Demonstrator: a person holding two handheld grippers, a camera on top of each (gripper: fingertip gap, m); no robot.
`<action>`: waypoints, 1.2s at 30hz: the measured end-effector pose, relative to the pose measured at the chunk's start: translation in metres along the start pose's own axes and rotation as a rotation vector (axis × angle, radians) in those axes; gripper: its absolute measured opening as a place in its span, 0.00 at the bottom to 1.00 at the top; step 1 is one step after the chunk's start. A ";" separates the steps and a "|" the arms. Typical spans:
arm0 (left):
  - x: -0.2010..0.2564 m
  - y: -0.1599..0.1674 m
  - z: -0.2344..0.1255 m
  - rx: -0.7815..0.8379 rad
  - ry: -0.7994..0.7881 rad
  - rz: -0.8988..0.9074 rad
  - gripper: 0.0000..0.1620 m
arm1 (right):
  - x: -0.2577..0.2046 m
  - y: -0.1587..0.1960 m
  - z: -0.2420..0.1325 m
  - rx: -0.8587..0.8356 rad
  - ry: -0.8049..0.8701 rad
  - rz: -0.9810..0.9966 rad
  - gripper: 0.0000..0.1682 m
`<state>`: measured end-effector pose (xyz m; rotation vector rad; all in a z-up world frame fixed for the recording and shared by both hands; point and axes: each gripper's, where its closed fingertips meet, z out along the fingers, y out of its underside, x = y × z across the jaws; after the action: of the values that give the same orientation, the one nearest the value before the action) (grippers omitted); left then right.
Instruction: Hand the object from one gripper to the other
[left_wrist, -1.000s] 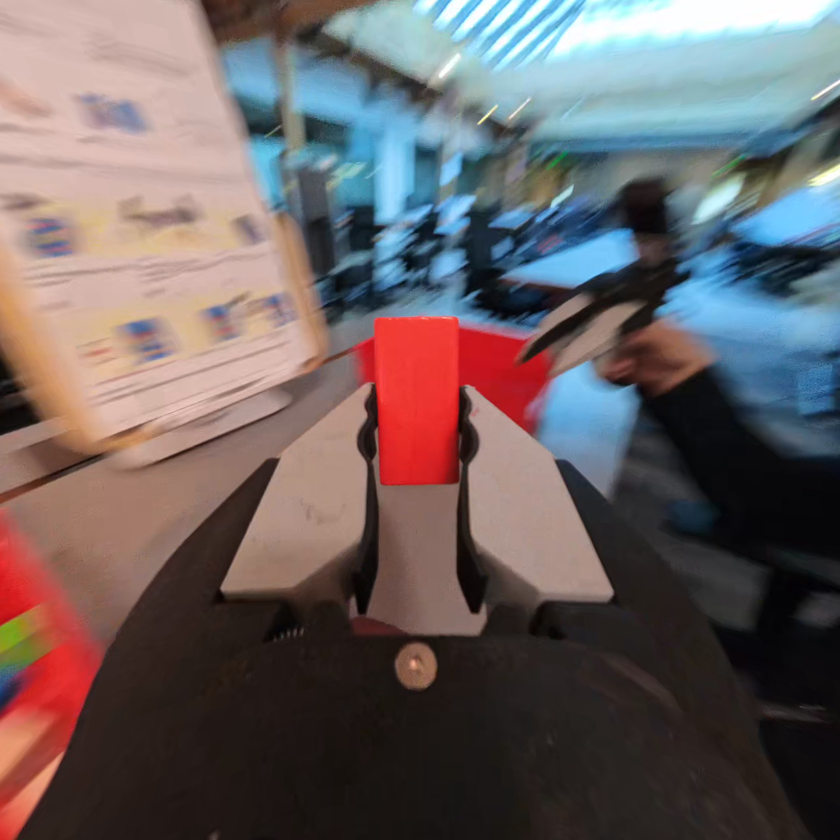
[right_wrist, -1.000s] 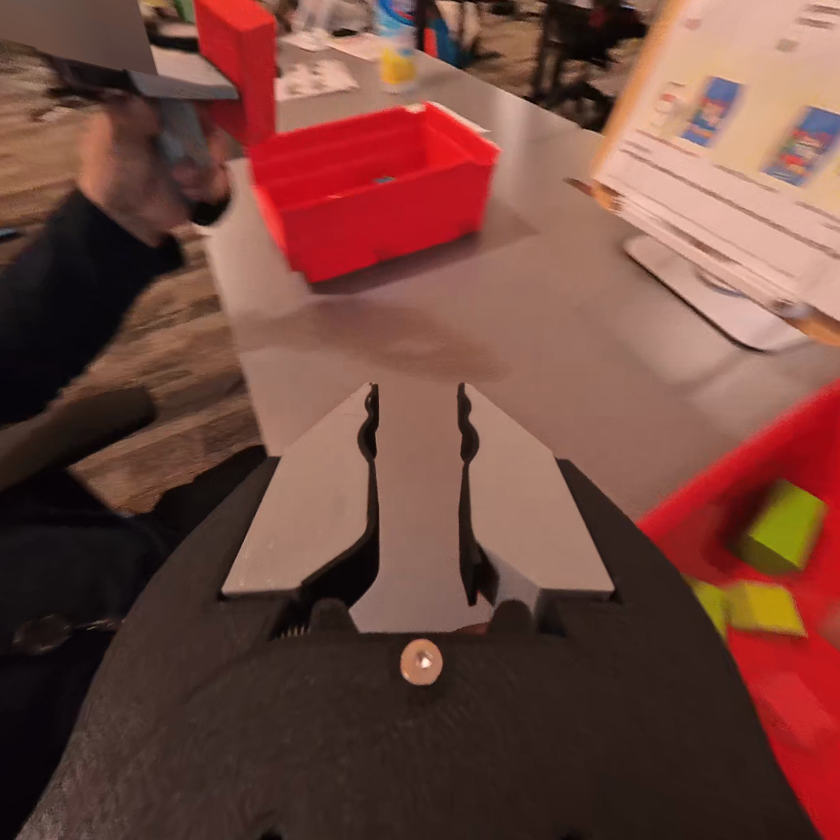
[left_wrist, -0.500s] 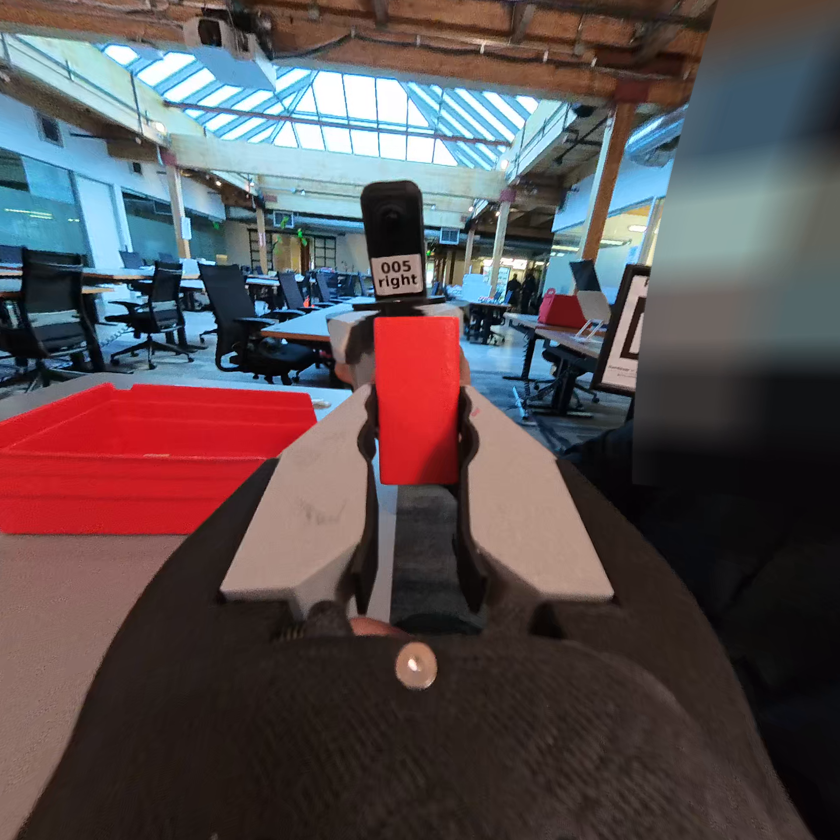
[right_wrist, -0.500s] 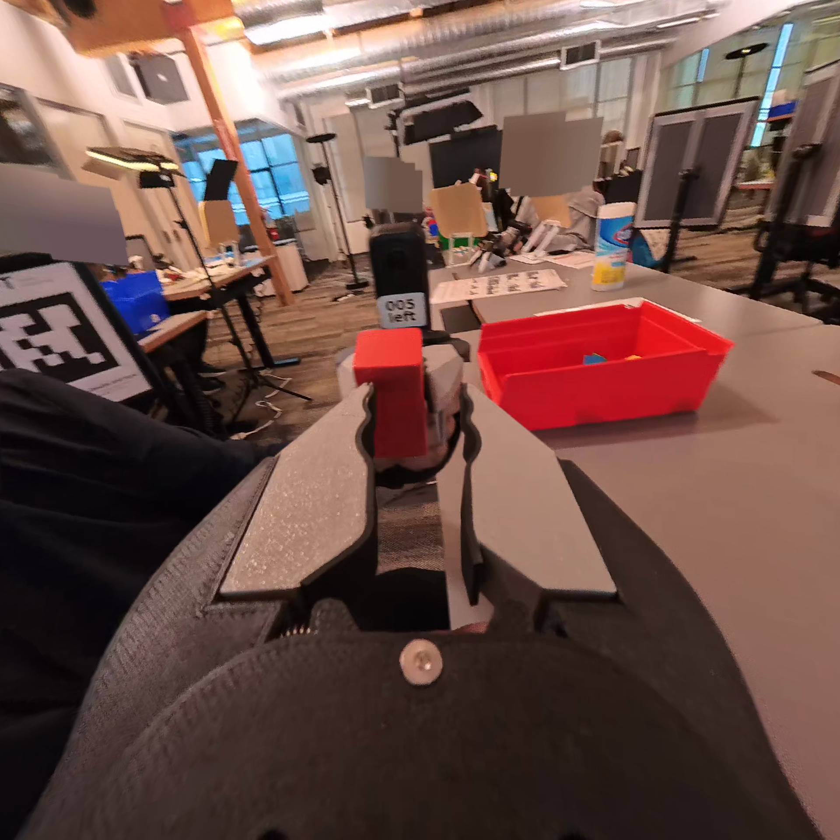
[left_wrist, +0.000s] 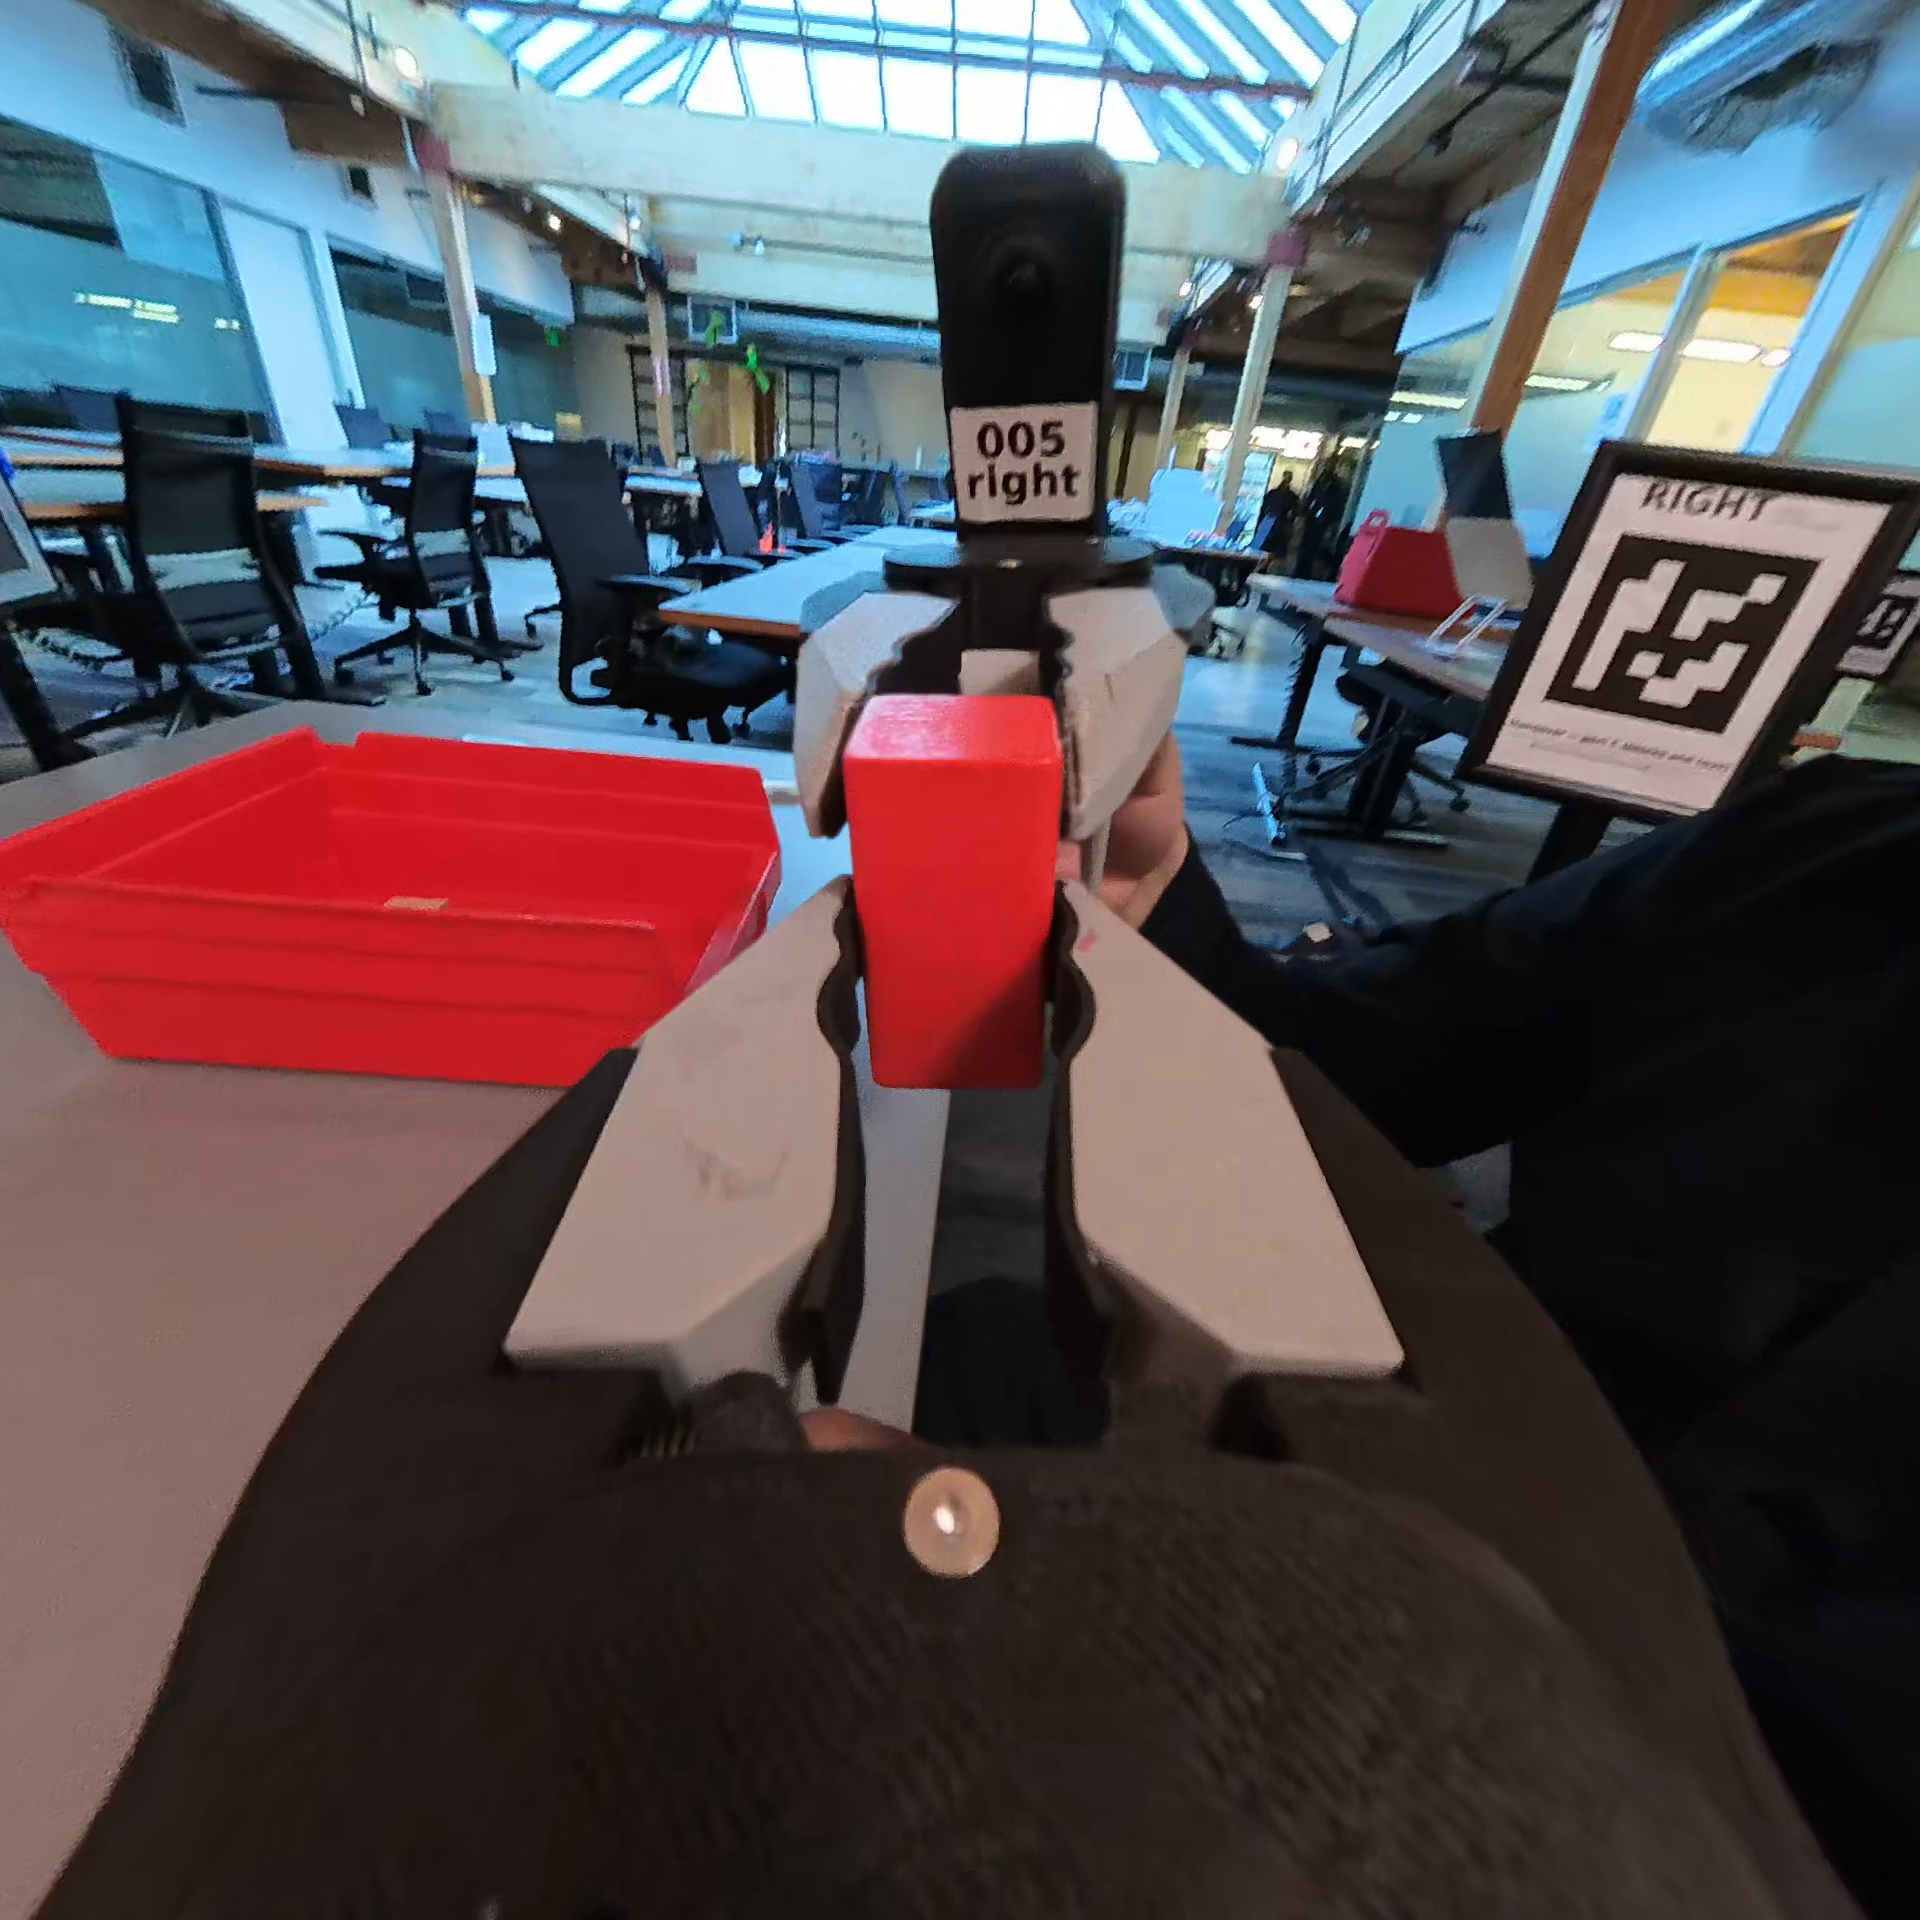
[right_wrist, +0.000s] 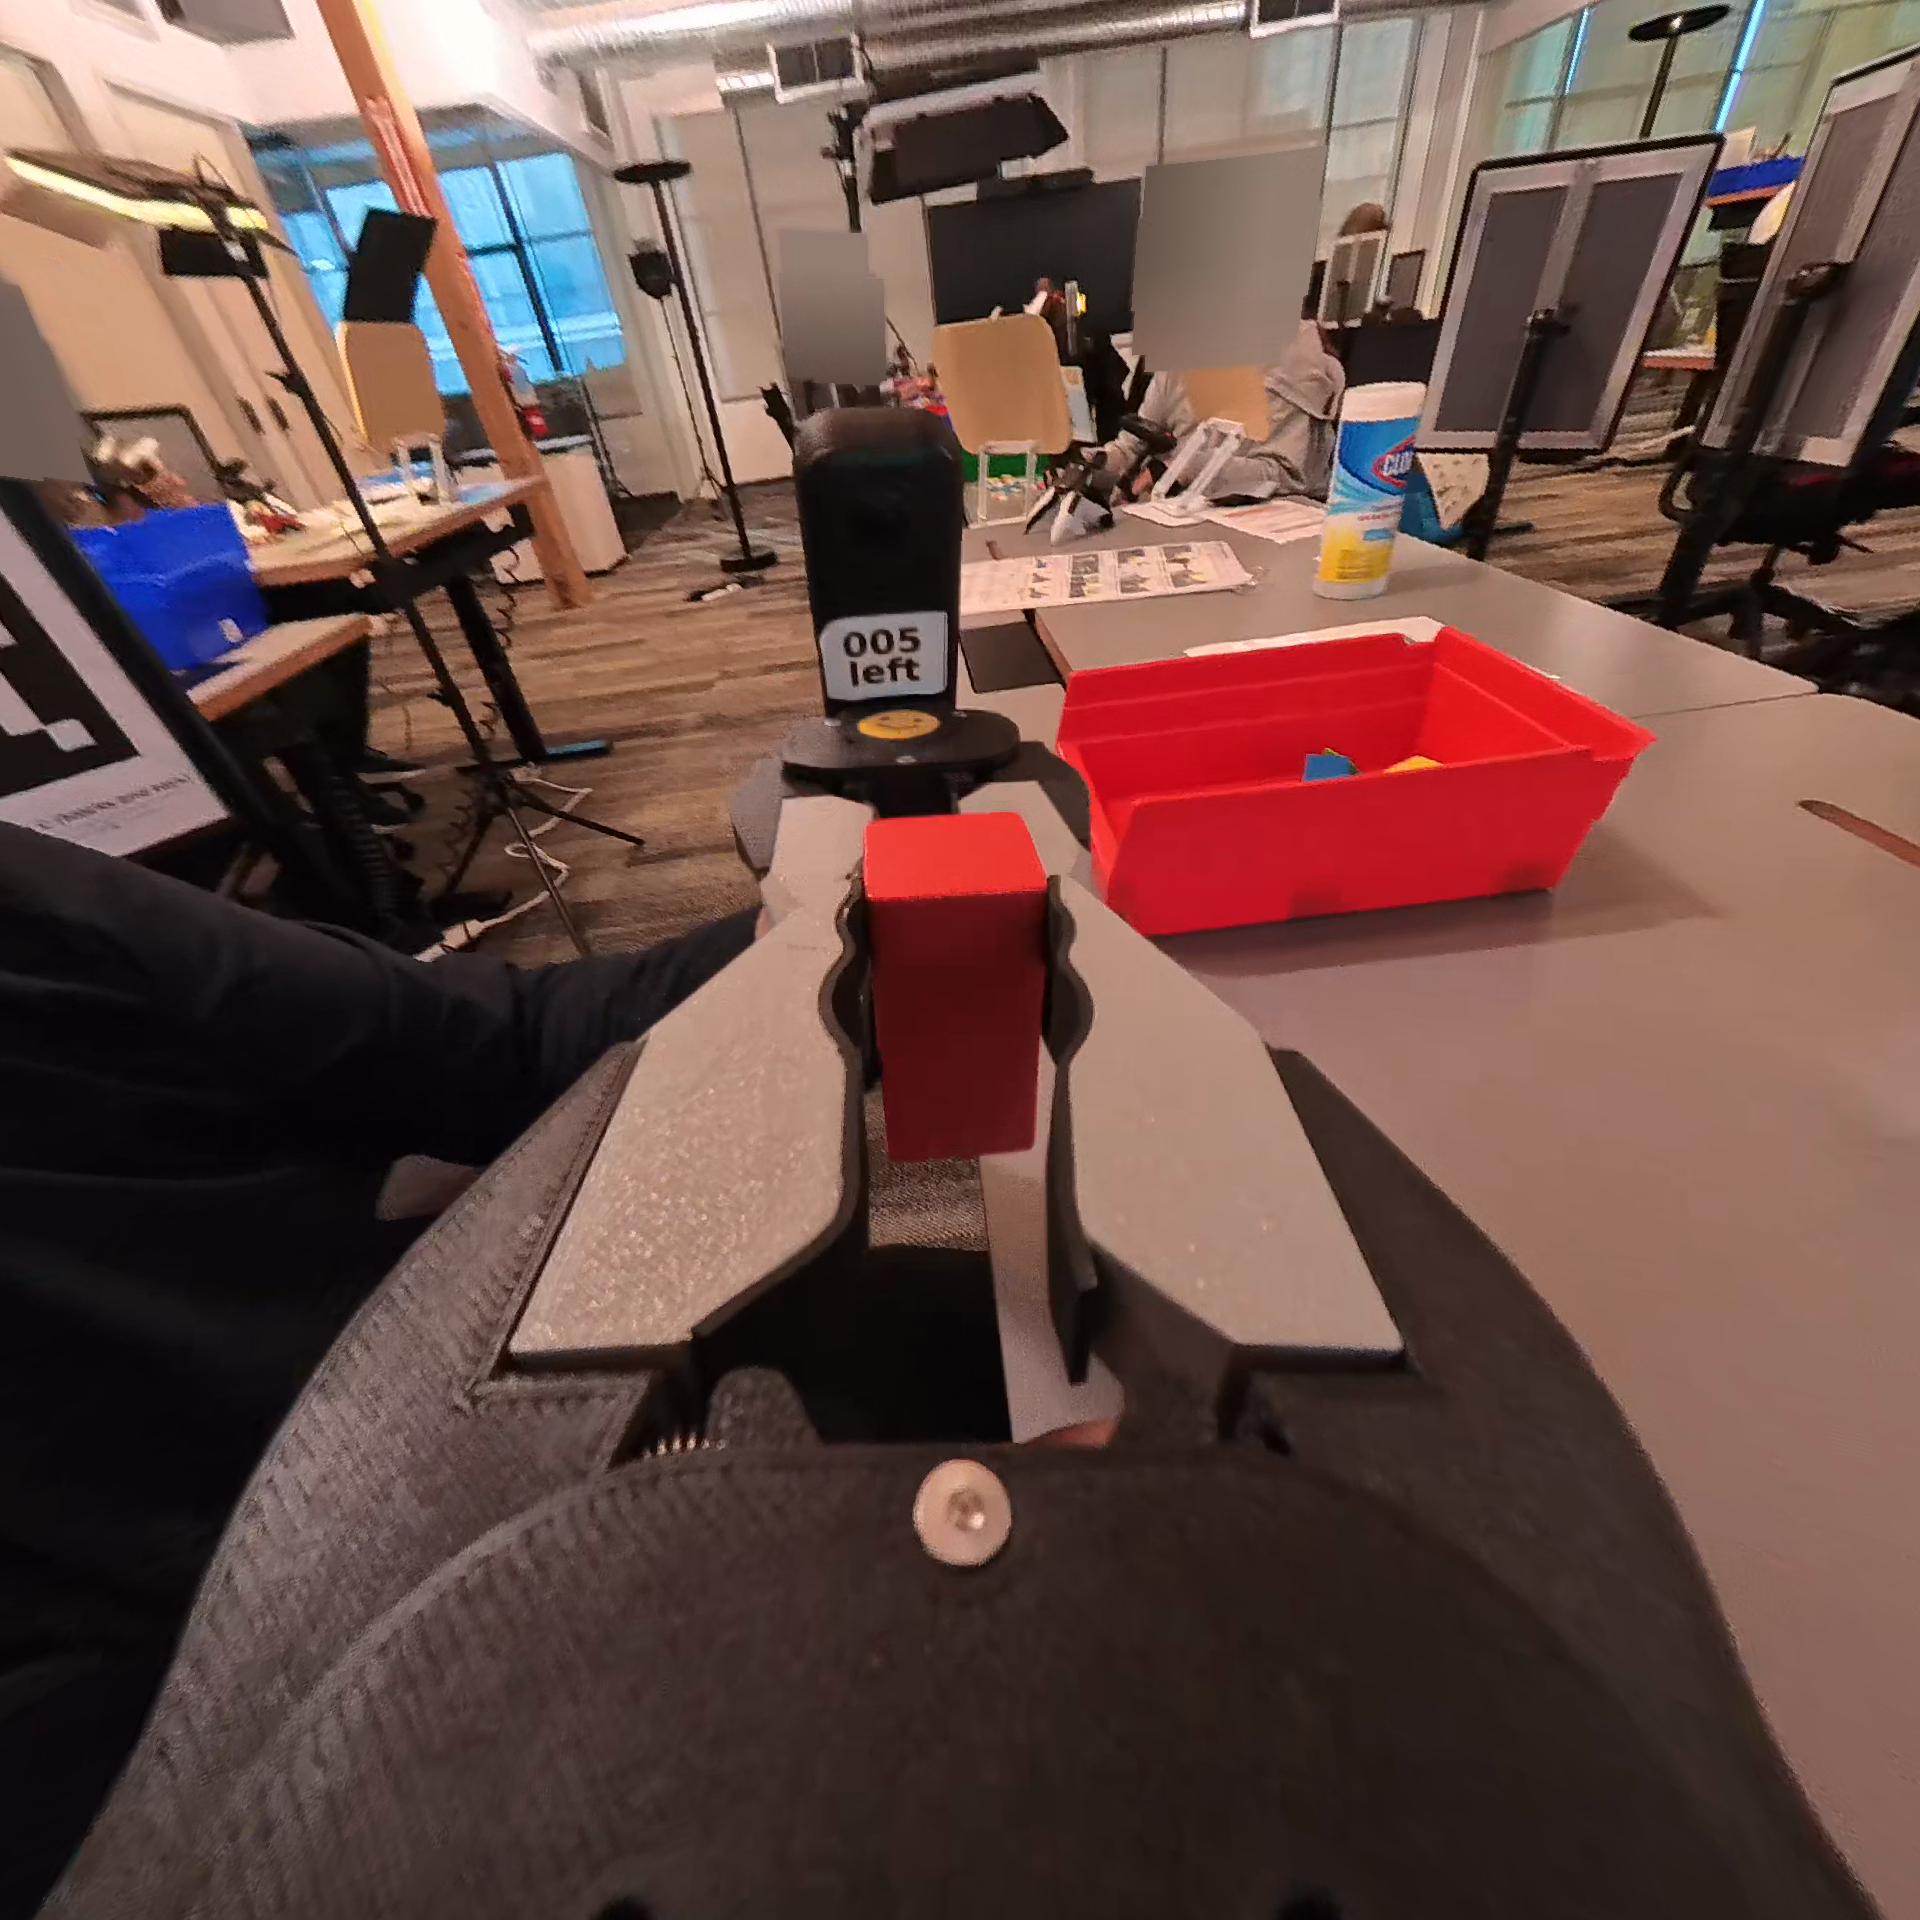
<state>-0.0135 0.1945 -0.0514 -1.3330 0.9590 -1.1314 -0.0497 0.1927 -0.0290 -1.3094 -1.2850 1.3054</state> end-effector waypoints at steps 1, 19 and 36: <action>-0.001 0.003 0.002 -0.020 -0.009 0.005 0.20 | 0.000 0.002 0.000 -0.012 0.003 -0.008 0.18; -0.008 0.019 0.007 -0.051 0.009 -0.115 0.21 | 0.010 0.019 0.006 -0.079 -0.013 0.013 0.19; -0.005 0.031 0.012 -0.154 -0.037 -0.035 0.20 | 0.003 0.020 0.001 -0.075 -0.088 0.045 0.20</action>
<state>-0.0007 0.1990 -0.0821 -1.4948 1.0157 -1.0724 -0.0495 0.1940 -0.0490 -1.3533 -1.3843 1.3711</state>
